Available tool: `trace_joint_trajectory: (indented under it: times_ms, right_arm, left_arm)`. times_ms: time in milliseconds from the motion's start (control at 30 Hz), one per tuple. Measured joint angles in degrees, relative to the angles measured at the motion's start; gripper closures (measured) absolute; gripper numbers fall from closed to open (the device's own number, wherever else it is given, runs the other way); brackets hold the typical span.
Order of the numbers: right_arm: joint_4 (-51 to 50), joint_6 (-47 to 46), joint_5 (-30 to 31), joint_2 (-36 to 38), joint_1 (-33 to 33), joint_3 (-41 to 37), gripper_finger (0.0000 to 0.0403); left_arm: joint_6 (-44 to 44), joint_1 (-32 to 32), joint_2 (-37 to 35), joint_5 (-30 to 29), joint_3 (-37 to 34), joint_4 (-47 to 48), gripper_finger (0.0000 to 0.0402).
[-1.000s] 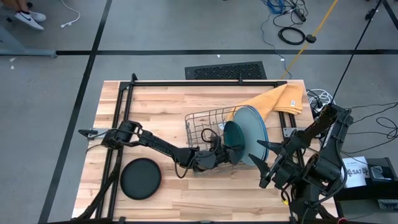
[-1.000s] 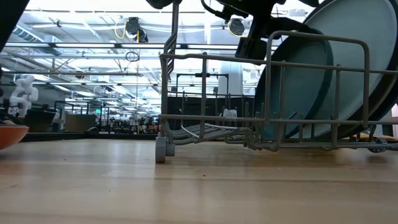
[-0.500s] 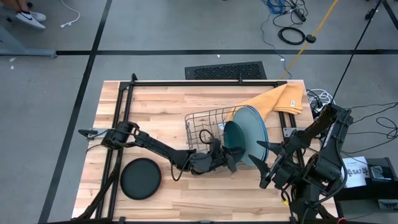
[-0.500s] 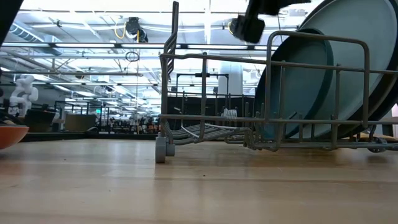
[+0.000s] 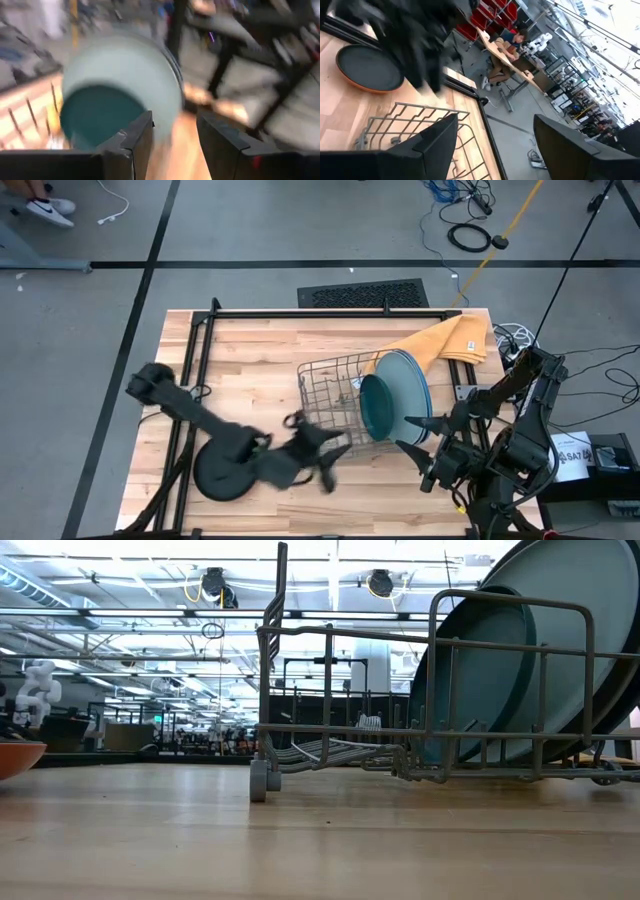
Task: Sort dishes
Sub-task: Put the black plate into the green dish rack
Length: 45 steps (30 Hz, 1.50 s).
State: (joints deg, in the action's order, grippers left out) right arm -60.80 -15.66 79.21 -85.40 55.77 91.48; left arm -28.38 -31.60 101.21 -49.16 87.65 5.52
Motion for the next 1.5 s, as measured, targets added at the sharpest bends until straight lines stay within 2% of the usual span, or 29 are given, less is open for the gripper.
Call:
trace_joint_trajectory:
  times_ms: [133,200,333,467,600,767,933,1033,1267,1500]
  right_arm:
    - [0.13,1.17,-0.13,0.01,-0.05,0.0,0.015]
    - [0.17,1.53,-0.12,0.01,-0.07,0.0,0.015]
    - [0.18,2.52,-0.08,0.0,-0.26,0.0,0.015]
    - [0.45,3.49,0.09,0.0,-0.91,0.0,0.015]
    - [1.08,4.75,0.27,0.0,-1.64,0.0,0.015]
    - [1.06,5.51,0.25,0.0,-2.49,0.0,0.015]
    - [1.04,6.06,0.18,0.0,-2.62,0.0,0.015]
    - [1.0,6.12,0.17,0.0,-2.62,0.0,0.015]
    - [0.97,6.14,0.16,0.0,-2.6,0.0,0.015]
    - [0.97,6.14,0.16,0.0,-2.62,0.0,0.015]
  left_arm:
    - [-15.27,-4.52,-2.97,6.73,0.06,18.91,0.0246]
    - [-23.73,-6.03,-2.89,14.8,0.06,27.59,0.0246]
    - [-38.68,-8.03,0.02,34.78,0.06,41.5,0.0246]
    - [-45.57,-9.29,4.49,49.92,0.01,49.6,0.0247]
    - [-48.64,-10.62,8.25,58.37,-0.01,51.97,0.0247]
    - [-53.54,-12.11,9.97,60.94,0.0,58.04,0.0247]
    - [-56.77,-13.63,10.35,60.2,0.01,62.49,0.0247]
    - [-56.0,-14.05,12.01,59.69,0.0,63.48,0.0247]
    - [-50.64,-14.22,17.01,64.07,0.01,64.2,0.0247]
    - [-49.16,-14.42,17.88,64.38,0.01,66.25,0.025]
